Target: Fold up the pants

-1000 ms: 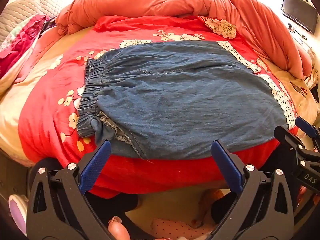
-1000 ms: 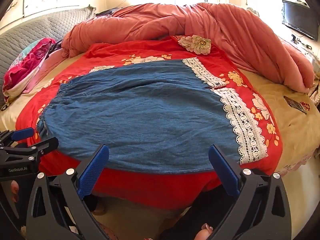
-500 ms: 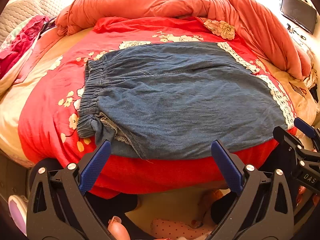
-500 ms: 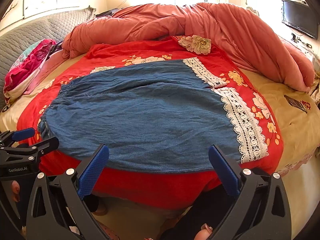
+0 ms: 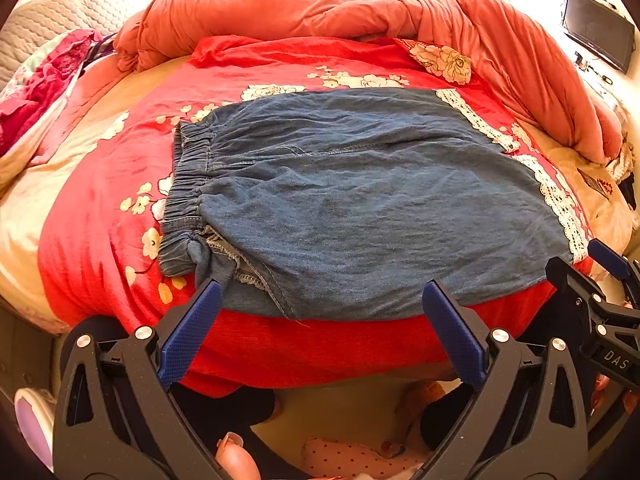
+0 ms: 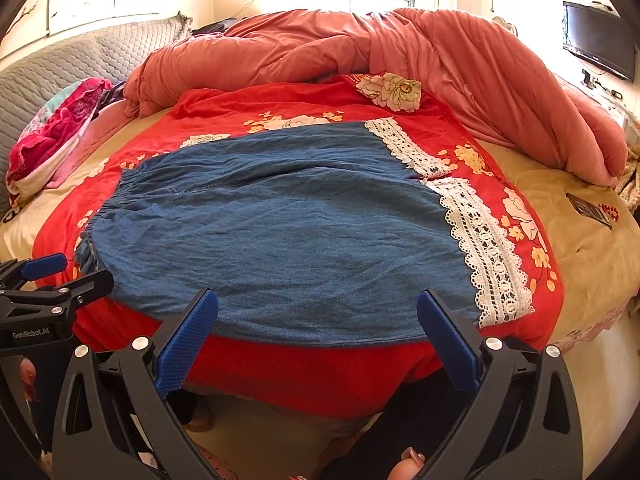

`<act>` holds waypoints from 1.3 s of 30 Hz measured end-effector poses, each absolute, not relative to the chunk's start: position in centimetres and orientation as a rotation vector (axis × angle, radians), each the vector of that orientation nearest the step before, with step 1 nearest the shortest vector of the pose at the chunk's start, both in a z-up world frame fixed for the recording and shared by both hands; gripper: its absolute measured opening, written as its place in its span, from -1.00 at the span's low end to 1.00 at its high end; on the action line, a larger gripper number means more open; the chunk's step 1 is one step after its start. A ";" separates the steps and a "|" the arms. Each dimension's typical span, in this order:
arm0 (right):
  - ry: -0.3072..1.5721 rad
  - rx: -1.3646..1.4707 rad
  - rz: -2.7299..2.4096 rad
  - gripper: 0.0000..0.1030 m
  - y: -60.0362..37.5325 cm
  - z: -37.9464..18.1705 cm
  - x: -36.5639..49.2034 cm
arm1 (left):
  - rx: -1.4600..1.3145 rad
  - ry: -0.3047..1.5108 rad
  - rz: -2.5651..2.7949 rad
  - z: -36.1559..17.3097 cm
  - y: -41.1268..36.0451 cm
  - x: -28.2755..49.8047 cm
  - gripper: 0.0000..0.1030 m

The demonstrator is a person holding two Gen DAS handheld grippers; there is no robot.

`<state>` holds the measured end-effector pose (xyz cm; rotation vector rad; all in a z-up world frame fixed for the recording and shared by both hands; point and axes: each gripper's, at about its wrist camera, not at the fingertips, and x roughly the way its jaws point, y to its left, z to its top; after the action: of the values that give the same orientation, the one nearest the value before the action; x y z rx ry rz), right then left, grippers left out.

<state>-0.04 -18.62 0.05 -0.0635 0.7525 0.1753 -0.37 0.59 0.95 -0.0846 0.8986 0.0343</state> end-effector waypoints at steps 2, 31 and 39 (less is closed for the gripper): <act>0.751 -0.064 0.175 0.92 -18.6 0.1 -0.1 | -0.087 0.898 0.035 0.9 0.6 -0.4 0.84; 0.752 -0.079 0.194 0.92 -18.0 0.2 1.1 | -0.104 0.901 0.026 0.8 1.5 0.3 0.84; 0.745 -0.088 0.241 0.92 -16.5 0.7 4.0 | -0.128 0.914 0.027 0.5 3.8 2.2 0.84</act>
<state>3.96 -16.48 0.68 -0.0880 0.7450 0.2409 2.20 3.81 0.45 -0.1276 0.9143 0.0275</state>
